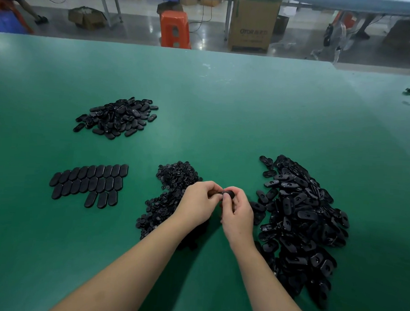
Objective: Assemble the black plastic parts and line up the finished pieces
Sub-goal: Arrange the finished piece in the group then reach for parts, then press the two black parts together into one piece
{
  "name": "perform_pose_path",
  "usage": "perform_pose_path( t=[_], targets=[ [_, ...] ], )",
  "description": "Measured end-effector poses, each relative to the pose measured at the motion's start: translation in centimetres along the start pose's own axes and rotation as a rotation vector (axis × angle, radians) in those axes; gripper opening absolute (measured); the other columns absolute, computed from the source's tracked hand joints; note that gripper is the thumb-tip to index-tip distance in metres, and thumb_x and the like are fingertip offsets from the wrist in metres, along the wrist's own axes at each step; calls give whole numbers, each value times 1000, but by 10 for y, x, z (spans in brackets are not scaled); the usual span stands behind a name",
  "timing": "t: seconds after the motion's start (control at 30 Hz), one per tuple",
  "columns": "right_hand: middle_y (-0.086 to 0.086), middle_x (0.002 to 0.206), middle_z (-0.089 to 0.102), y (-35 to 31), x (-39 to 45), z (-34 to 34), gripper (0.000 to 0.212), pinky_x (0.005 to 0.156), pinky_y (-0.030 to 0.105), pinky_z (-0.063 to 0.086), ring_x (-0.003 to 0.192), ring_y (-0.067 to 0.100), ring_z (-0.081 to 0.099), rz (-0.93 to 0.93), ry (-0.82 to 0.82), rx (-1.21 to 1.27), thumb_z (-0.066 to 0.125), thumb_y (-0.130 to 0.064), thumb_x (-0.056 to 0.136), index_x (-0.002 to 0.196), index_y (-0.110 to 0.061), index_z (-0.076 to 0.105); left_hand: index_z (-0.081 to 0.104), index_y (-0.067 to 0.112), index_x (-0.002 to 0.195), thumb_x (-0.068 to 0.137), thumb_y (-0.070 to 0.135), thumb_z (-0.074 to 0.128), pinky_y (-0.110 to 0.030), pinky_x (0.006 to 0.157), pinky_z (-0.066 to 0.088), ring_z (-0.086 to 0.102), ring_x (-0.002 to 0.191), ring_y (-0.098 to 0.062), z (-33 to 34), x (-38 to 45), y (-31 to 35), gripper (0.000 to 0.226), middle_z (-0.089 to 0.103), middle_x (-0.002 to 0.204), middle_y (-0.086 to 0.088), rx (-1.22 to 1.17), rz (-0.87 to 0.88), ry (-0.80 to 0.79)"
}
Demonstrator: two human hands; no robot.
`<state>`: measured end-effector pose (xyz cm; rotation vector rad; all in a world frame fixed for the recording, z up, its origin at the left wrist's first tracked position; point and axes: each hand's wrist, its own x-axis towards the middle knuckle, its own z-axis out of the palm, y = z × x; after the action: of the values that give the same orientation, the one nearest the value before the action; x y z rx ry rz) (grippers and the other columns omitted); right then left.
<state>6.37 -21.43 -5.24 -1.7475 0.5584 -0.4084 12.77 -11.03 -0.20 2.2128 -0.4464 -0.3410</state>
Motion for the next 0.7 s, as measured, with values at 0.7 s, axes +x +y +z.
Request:
perform_pose_path(
  t=[0.7],
  targets=[
    [1, 77, 68, -16, -7, -3, 18, 53, 38, 49, 62, 25, 60, -40, -159, -225, 53, -18, 103, 93, -32, 61, 72, 16, 105, 96, 19, 64, -29, 76, 44, 62, 81, -23, -152, -95, -173, 12, 74, 95, -8, 134, -386, 811]
  ],
)
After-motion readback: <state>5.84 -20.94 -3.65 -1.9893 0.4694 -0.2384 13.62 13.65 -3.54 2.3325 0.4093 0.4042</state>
